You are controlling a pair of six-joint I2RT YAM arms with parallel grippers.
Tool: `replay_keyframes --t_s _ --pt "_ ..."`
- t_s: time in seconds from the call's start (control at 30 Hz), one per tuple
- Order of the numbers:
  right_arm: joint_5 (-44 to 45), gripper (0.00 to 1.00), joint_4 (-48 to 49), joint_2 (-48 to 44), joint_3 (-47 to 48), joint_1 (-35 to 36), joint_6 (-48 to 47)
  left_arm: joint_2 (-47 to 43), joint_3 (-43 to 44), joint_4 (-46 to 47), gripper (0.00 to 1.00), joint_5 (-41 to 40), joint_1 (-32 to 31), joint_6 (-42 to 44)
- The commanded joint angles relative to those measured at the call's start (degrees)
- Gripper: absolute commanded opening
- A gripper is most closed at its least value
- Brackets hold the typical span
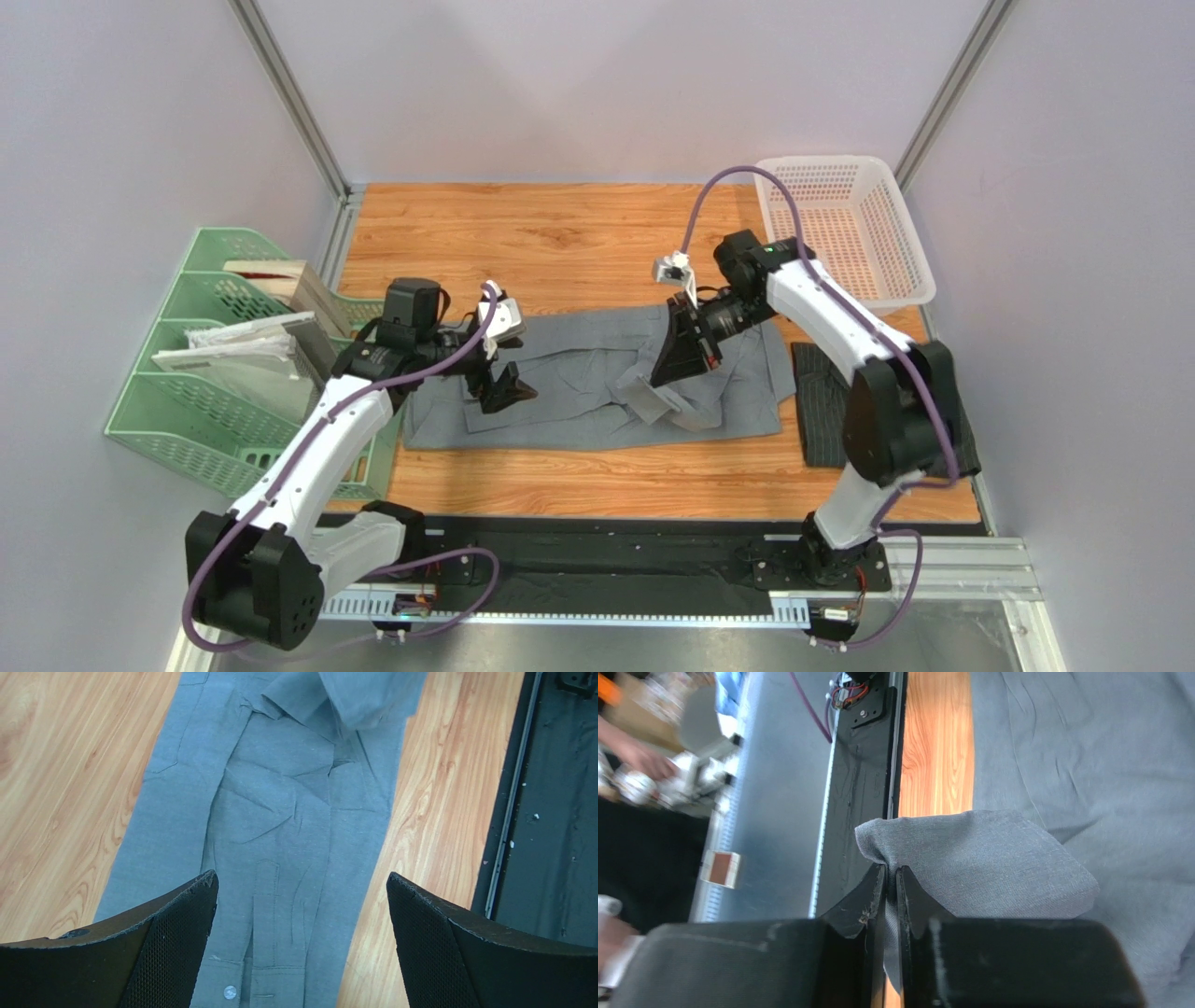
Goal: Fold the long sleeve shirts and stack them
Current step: Fold the shirt
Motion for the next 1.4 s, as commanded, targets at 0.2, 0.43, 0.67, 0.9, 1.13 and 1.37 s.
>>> replay_keyframes --t_s 0.2,0.43,0.67,0.9,1.13,1.37 --pt "-2.4 0.12 -3.4 24.0 16.6 -10.6 12.0 3.9 2.6 5.4 0.91 -2.6 -3.4 0.5" --pt "10.8 0.35 2.7 24.2 15.6 -14.2 23.6 12.7 5.9 11.3 0.85 -14.9 -13.0 -9.2" --pt "23.9 0.32 9.7 15.8 7.7 -16.0 27.5 23.2 10.4 19.5 0.75 -29.5 -29.8 -13.7" --pt "26.6 0.29 13.6 14.0 3.3 -16.0 31.8 31.3 12.4 28.9 0.68 -37.6 -39.5 -9.6" --pt "26.6 0.28 15.4 13.3 1.0 -16.0 32.6 35.8 13.2 34.4 0.68 -39.5 -46.1 -7.6" --pt "26.8 0.28 15.4 13.0 0.8 -15.9 32.0 41.6 14.7 38.2 0.67 -50.1 -47.5 -7.3"
